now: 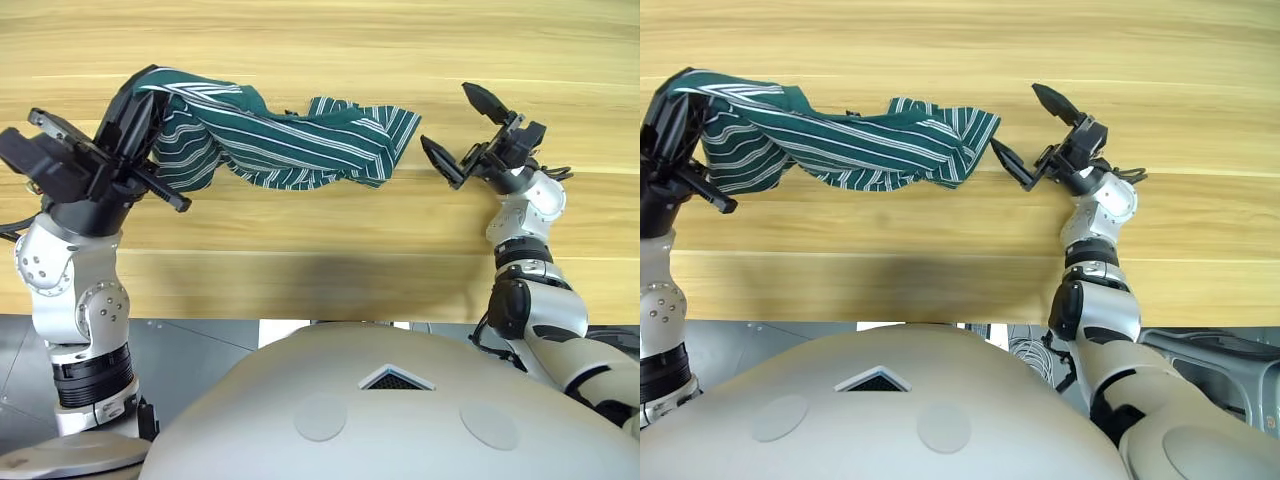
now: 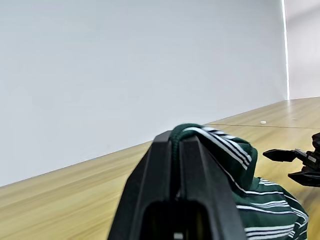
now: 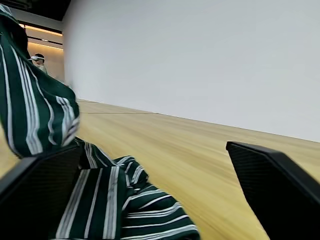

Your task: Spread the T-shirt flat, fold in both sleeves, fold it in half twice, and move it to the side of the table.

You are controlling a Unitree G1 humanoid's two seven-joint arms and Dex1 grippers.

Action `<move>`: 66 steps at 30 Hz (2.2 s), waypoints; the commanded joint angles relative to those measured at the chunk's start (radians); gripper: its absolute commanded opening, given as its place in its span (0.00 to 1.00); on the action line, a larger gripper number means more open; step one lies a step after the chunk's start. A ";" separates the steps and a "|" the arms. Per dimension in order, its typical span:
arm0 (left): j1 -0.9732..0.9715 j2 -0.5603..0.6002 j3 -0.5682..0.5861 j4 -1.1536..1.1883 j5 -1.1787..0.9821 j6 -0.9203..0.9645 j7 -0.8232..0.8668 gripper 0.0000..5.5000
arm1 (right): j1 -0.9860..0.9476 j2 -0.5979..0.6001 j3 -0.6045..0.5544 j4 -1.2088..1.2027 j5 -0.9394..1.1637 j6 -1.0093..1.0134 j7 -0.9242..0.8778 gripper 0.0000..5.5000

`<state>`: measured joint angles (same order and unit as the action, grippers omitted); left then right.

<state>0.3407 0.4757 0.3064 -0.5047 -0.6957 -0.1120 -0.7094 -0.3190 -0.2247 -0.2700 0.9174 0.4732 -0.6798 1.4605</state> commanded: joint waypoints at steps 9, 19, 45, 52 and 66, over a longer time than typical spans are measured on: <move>0.047 -0.002 0.039 -0.030 -0.006 0.029 -0.011 0.00 | 0.162 -0.018 0.213 -0.267 -0.050 0.150 0.101 0.98; 0.064 -0.002 0.040 -0.072 -0.017 0.044 -0.014 0.00 | 0.122 -0.013 0.267 -0.196 -0.175 0.134 -0.078 0.98; 0.065 -0.006 0.043 -0.096 -0.036 0.073 -0.029 0.00 | 0.140 0.002 0.370 -0.274 -0.209 0.141 -0.193 0.19; 0.069 -0.002 0.053 -0.083 -0.039 0.068 -0.031 0.00 | 0.140 -0.029 0.341 -0.312 -0.169 0.141 -0.199 0.01; -0.493 0.085 0.013 0.238 0.070 0.210 0.135 0.00 | -0.182 -0.343 0.154 -0.738 -0.051 0.558 -0.401 0.01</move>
<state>-0.0219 0.5386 0.3256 -0.3226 -0.6541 0.0664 -0.6174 -0.4074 -0.5118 -0.1094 0.1731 0.4611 -0.1696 1.0781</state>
